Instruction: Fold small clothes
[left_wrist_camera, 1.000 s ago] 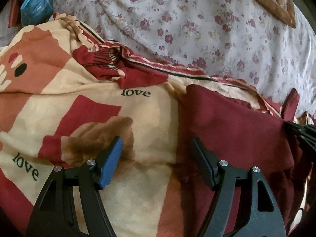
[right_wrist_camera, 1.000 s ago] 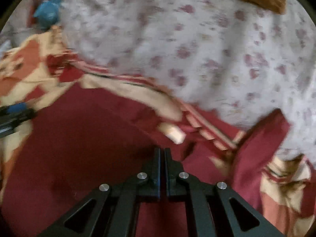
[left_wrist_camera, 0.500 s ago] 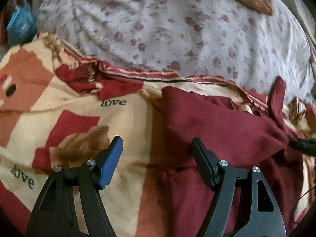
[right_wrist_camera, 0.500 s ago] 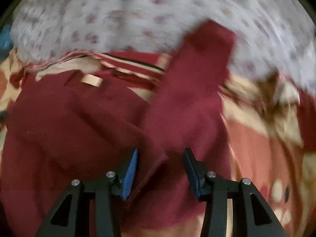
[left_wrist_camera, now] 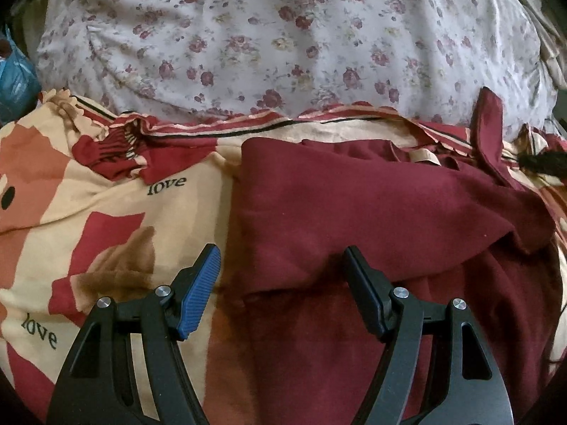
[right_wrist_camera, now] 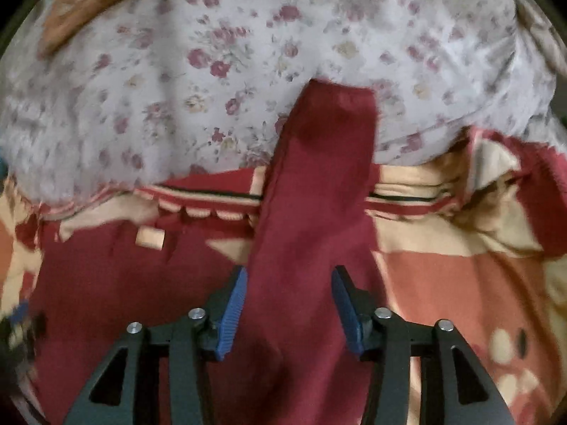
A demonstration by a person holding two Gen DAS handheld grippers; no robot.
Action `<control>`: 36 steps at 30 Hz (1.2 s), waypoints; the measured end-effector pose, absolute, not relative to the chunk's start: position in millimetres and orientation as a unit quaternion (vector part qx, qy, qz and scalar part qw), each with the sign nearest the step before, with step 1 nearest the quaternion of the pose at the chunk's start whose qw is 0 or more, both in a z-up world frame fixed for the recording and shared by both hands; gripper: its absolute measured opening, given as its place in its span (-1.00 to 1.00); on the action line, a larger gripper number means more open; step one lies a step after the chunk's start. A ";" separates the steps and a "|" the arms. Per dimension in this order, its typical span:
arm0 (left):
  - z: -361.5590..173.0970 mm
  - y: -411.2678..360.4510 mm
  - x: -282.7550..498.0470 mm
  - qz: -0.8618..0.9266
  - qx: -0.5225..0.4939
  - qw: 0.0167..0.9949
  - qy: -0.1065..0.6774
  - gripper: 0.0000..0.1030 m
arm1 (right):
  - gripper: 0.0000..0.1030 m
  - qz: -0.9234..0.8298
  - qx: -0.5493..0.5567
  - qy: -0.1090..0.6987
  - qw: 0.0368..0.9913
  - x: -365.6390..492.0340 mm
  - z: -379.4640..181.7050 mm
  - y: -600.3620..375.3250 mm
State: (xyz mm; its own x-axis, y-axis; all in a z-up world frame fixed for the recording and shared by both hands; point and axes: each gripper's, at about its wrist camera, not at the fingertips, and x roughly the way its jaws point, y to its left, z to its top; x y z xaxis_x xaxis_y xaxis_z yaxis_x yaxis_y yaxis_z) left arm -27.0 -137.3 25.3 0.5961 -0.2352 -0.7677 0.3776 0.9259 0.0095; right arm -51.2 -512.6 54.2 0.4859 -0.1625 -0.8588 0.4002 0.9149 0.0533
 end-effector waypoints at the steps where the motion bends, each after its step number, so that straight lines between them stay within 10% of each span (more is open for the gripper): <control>1: 25.2 -137.5 -26.8 -0.172 0.087 0.889 0.415 0.39 | -0.01 -0.171 0.125 0.486 0.848 -35.1 47.4 -513.4; 7: 19.1 -134.6 -17.3 -0.171 0.076 0.883 0.430 0.39 | -0.01 -0.225 0.105 0.519 0.818 23.8 8.7 -521.2; 12: 20.6 -125.7 -10.7 -0.167 0.051 0.883 0.435 0.39 | -0.82 -0.203 0.158 0.506 0.824 10.8 5.5 -546.3; 29: 55.8 -93.6 -18.8 -0.189 -0.043 0.897 0.398 0.39 | -0.82 0.051 0.260 0.309 0.913 -116.6 210.9 -521.9; 36: 58.4 -76.5 -12.0 -0.185 -0.084 0.898 0.391 0.39 | -0.82 0.181 0.169 0.383 0.890 -57.2 154.2 -378.9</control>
